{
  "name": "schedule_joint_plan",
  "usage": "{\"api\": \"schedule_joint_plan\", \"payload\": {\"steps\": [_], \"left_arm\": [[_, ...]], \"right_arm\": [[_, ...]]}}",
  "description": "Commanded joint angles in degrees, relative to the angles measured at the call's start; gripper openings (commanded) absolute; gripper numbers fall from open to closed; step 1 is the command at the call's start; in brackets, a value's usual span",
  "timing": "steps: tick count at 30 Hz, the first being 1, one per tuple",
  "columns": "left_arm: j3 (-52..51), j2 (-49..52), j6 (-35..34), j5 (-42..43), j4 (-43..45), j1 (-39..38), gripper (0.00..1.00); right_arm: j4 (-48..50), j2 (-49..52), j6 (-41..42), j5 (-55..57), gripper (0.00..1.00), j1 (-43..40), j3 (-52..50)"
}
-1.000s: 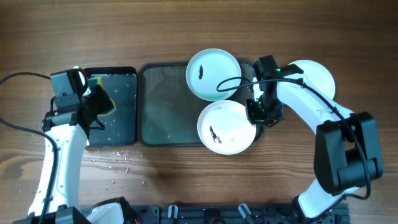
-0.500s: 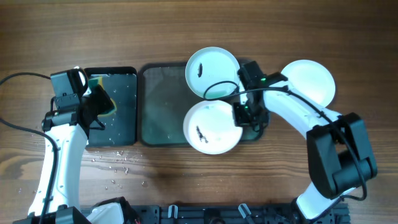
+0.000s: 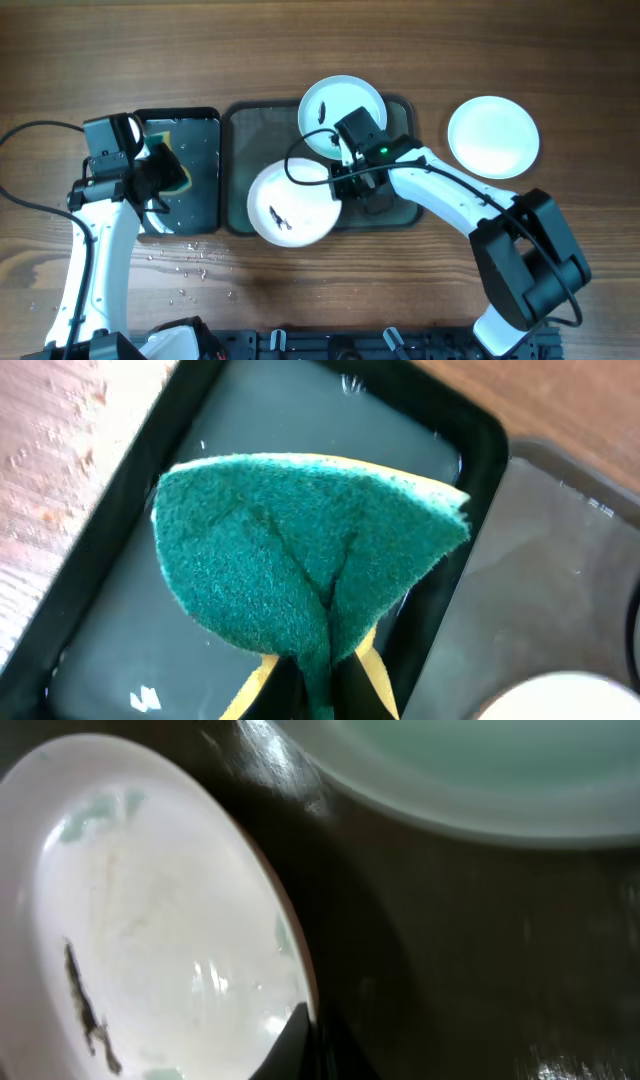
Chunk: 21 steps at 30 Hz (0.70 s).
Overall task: Clean dirty plates on tray and stack at the side
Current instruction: 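Grip the rim of the lower stained plate with the right gripper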
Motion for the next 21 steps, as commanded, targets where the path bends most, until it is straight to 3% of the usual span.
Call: {"api": "schedule_joint_plan", "payload": {"steps": [1, 21], "left_arm": [[-0.1, 0.1, 0.8, 3.3, -1.2, 0.2, 0.04], [-0.2, 0.1, 0.5, 4.1, 0.3, 0.2, 0.04]], "right_arm": [[4.0, -0.6, 1.4, 2.8, 0.04, 0.2, 0.1], [10.8, -0.6, 0.9, 15.0, 0.04, 3.3, 0.1]]}}
